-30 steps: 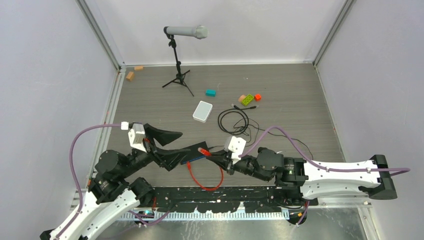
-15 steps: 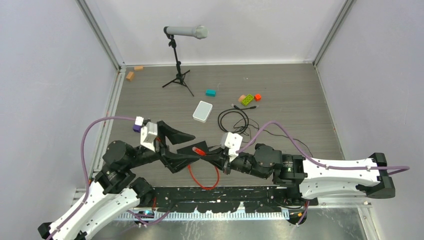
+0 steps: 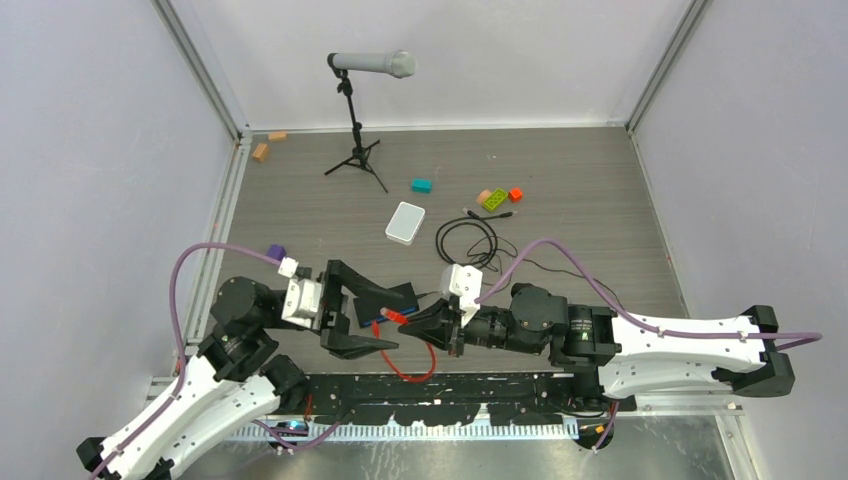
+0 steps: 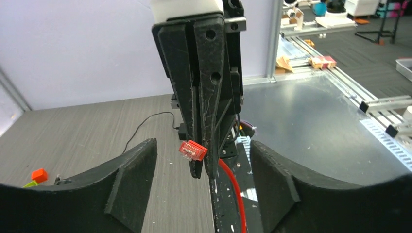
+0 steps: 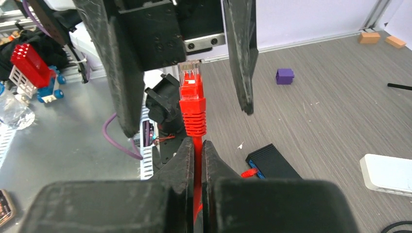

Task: Insert the plug into the switch port
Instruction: Pick up the connector from the center of the board.

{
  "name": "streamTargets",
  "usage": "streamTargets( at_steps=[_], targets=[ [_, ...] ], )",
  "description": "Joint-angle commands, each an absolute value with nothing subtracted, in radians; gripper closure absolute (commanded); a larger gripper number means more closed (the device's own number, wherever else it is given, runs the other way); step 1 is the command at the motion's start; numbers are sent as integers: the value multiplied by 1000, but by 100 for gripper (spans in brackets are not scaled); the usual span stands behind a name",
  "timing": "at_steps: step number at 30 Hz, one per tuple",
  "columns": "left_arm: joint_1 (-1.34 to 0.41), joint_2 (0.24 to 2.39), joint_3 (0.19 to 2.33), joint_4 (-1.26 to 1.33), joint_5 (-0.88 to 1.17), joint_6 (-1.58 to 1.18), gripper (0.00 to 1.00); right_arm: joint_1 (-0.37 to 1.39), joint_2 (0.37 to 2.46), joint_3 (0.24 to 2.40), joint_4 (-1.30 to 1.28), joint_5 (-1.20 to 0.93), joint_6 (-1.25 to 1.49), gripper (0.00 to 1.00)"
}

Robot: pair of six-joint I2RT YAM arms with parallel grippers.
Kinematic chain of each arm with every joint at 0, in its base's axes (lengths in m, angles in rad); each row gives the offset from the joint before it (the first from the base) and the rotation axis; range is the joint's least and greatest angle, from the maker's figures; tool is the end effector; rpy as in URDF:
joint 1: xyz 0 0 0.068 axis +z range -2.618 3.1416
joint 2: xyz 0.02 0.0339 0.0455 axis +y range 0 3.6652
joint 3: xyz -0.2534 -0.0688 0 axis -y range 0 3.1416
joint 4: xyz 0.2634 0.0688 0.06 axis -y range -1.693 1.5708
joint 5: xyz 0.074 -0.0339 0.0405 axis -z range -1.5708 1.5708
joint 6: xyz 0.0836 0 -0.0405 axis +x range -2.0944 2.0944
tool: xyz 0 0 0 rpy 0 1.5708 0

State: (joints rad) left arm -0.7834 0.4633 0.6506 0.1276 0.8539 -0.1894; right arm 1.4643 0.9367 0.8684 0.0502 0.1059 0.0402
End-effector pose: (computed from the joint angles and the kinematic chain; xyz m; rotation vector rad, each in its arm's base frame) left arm 0.0714 -0.1600 0.3747 1.1349 0.9835 -1.3311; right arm 0.0400 0.2913 0.3567 -1.0413 1.3416 1.0724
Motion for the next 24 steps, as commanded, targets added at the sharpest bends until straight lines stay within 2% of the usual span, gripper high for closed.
streamTargets(
  at_steps=[1,9,13,14,15,18,20,24],
  targets=[
    [-784,497,704,172,958,-120,34,1468,925,925,58,52,69,100],
    [-784,525,735,175,997,-112,65,1470,919,918,46,55,74,100],
    [-783,524,739,157,999,-100,89,1469,910,912,50,61,73,100],
    [-783,526,740,151,997,-96,91,1469,908,910,53,62,74,99],
    [-783,525,739,146,996,-95,91,1470,905,908,55,64,74,99],
    [-784,523,732,134,980,-93,71,1469,900,904,60,64,73,100],
    [-783,522,728,132,975,-92,63,1469,896,904,61,63,73,99],
    [-783,517,722,126,966,-92,62,1469,892,900,68,60,75,99]
  ],
)
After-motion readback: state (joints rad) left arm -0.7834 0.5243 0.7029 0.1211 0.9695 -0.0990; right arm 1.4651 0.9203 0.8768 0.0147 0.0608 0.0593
